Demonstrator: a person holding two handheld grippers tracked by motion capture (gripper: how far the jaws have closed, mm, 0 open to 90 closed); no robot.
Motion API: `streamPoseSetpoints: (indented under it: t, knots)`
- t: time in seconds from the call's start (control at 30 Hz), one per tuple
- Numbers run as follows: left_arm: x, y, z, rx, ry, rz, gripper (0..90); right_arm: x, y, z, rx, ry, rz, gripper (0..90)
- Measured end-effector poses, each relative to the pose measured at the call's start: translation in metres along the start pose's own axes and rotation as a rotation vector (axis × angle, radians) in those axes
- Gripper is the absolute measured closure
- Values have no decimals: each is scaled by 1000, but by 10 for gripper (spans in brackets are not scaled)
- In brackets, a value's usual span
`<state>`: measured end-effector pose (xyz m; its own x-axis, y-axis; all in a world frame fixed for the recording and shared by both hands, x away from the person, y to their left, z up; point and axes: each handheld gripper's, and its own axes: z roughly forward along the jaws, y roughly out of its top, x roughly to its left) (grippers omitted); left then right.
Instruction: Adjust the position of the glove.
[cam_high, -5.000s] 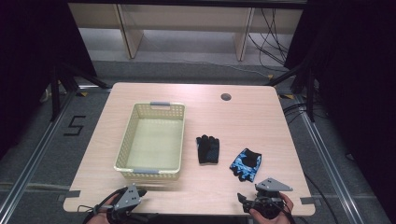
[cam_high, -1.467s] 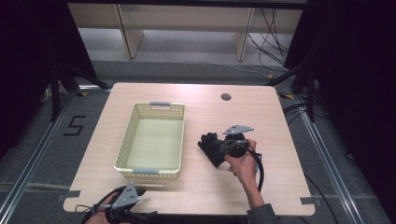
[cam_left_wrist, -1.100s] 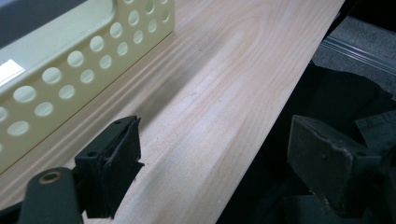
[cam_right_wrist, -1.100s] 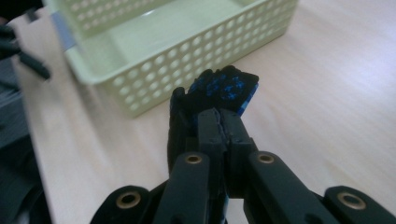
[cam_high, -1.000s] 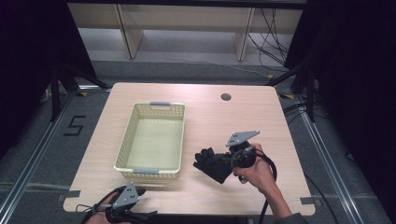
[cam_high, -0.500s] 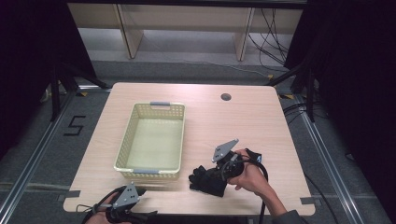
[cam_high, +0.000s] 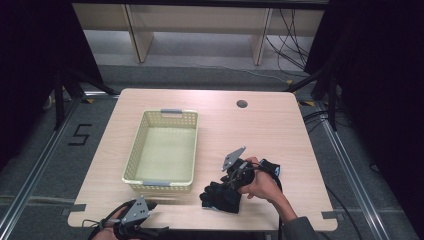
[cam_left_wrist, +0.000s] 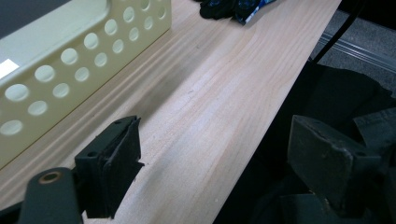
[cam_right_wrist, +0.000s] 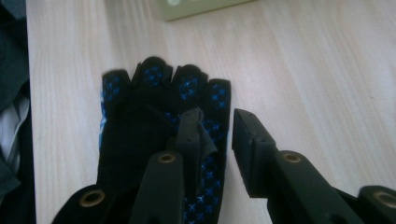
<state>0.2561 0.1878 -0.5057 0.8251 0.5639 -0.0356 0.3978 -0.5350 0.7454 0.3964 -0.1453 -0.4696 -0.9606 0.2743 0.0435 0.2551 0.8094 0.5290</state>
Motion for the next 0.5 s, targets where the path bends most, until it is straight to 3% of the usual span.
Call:
streamPoseSetpoints:
  t: [0.03,0.1,0.13,0.17,0.2,0.23,0.3,0.4,0.43,0.47,0.5]
  knots:
    - [-1,0,1,-13,-3,-17,169,2,-1,-2,-6,-3,32,726]
    - [2,1,-1,3,-3,21,169,2,-5,-8,-40,-33,53,721]
    - [2,1,-1,-1,-5,16,169,2,-11,-18,-85,-86,80,721]
    - [1,0,0,-9,-7,7,169,2,-11,-18,-85,-86,80,721]
    - [1,0,0,-7,-5,2,169,2,-20,-30,-126,-132,124,722]
    - [1,0,0,-7,-5,2,169,2,-20,-30,-126,-132,124,722]
    - [1,1,0,-7,-5,3,169,2,-29,-42,-138,-190,162,740]
    - [2,0,1,-9,-8,5,169,-3,-45,-57,-190,-246,169,779]
    - [1,0,2,0,1,-17,169,-2,-51,-62,-182,-292,215,821]
    - [1,1,1,0,-5,-7,169,-4,-56,-66,-190,-316,215,833]
    - [0,1,1,-16,-14,-12,170,-4,-63,-71,-165,-332,255,858]
